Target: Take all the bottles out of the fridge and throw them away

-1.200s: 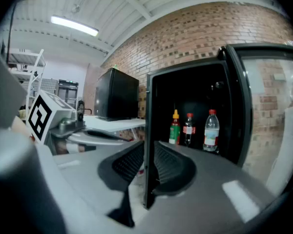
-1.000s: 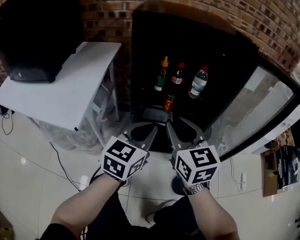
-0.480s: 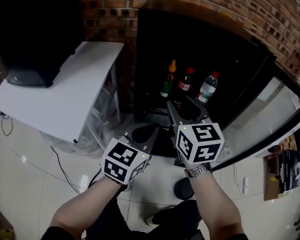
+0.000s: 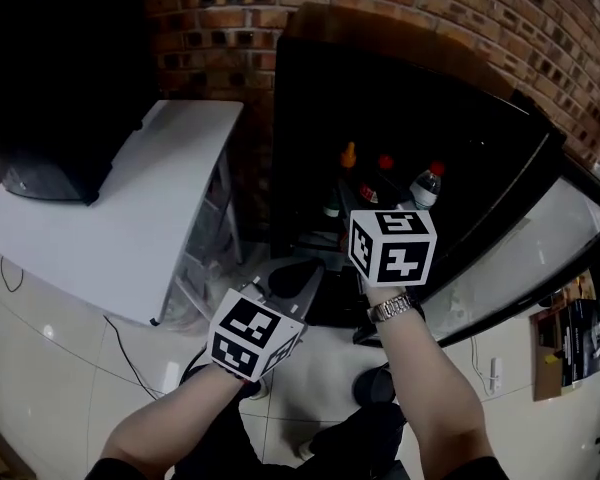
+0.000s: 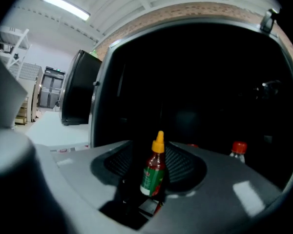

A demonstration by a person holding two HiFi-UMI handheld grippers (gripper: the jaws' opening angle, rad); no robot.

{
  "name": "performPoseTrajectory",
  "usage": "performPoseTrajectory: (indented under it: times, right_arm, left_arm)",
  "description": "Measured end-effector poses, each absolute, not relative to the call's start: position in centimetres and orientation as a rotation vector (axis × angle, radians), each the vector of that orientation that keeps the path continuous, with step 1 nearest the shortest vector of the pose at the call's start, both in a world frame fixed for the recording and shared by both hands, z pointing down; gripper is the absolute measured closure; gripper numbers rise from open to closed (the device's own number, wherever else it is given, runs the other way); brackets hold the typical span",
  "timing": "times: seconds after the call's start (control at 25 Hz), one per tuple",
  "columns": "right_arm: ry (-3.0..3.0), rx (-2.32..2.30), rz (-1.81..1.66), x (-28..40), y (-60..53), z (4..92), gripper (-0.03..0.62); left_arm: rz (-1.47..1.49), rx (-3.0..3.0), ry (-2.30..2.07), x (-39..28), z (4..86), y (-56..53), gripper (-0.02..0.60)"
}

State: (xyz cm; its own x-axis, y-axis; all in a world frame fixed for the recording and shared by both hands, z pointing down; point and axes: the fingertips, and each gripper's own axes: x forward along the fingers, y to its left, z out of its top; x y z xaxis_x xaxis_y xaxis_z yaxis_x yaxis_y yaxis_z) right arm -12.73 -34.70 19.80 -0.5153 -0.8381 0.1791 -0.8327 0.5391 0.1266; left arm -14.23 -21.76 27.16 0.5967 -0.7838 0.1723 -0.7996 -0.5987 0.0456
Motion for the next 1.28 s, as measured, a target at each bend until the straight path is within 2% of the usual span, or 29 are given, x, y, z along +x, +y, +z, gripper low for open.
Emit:
performPoseTrajectory:
  times: [0.8, 0.92, 1.28]
  right_arm:
    - [-2.413, 1.462, 0.054, -14.8, -42.2, 22.3, 0.413]
    - [-2.411, 1.471, 0.065, -14.7, -42.4, 22.3, 0.441]
    - [-2.465, 1.449, 0.056, -14.7, -40.1, 21.6, 0.456]
  left_arm:
    - [0.170, 2.757, -1.210, -14.3, 27.3, -25.2, 0.577]
    - [0.160, 2.753, -1.213, -14.5, 27.5, -25.3, 0.577]
    - [0.160, 2.737, -1.236, -15.1, 27.2, -24.7, 0.577]
